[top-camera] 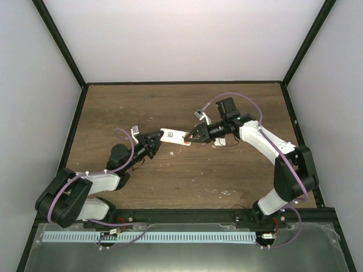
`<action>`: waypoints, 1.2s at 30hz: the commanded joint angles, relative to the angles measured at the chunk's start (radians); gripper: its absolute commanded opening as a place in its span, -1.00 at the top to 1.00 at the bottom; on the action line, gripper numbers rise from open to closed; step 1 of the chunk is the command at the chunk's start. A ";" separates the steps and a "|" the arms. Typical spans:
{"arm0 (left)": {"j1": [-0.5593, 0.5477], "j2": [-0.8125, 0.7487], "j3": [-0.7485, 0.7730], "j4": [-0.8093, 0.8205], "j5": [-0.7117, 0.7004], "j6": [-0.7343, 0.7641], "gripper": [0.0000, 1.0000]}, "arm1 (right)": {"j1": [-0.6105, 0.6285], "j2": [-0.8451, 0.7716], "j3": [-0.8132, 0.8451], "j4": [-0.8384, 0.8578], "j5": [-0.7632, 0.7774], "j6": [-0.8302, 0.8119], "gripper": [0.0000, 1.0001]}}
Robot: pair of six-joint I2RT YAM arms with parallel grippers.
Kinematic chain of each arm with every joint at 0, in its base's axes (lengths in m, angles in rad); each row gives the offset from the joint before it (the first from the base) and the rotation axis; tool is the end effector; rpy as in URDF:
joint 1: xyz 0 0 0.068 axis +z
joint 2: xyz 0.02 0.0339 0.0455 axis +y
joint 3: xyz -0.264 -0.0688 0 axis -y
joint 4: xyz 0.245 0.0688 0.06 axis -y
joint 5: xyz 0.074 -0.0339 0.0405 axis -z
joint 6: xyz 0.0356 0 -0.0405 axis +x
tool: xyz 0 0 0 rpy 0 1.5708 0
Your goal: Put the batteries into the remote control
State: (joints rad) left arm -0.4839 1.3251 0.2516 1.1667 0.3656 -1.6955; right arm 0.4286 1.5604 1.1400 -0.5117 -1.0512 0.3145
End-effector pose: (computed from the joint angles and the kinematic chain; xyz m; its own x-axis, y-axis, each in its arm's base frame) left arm 0.1996 -0.1193 0.1929 -0.7540 -0.6506 0.0908 -0.0115 -0.1252 -0.9921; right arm 0.2783 0.1611 0.2587 -0.9039 -0.2441 -0.3513 -0.4179 0.3282 0.8471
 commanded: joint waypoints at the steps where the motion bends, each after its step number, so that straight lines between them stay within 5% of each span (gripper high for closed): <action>1: 0.002 0.008 0.021 0.050 0.001 -0.003 1.00 | -0.001 -0.003 0.012 -0.018 0.008 -0.026 0.49; 5: 0.002 0.007 0.021 0.050 0.001 0.000 1.00 | -0.001 -0.005 0.010 -0.021 0.023 -0.029 0.51; 18: 0.065 -0.058 -0.012 -0.066 0.020 0.129 1.00 | -0.041 -0.133 0.029 -0.048 0.468 -0.041 -0.38; 27: 0.164 -0.094 0.000 -0.209 0.111 0.239 1.00 | -0.119 -0.138 0.020 -0.095 0.748 -0.238 -0.99; 36: 0.174 -0.119 0.070 -0.419 0.122 0.396 1.00 | -0.176 -0.052 -0.003 -0.146 0.897 -0.075 -0.88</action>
State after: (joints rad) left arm -0.3153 1.2377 0.2584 0.8604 0.4736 -1.4147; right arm 0.2573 1.5085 1.1507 -0.6453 -0.2573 0.1596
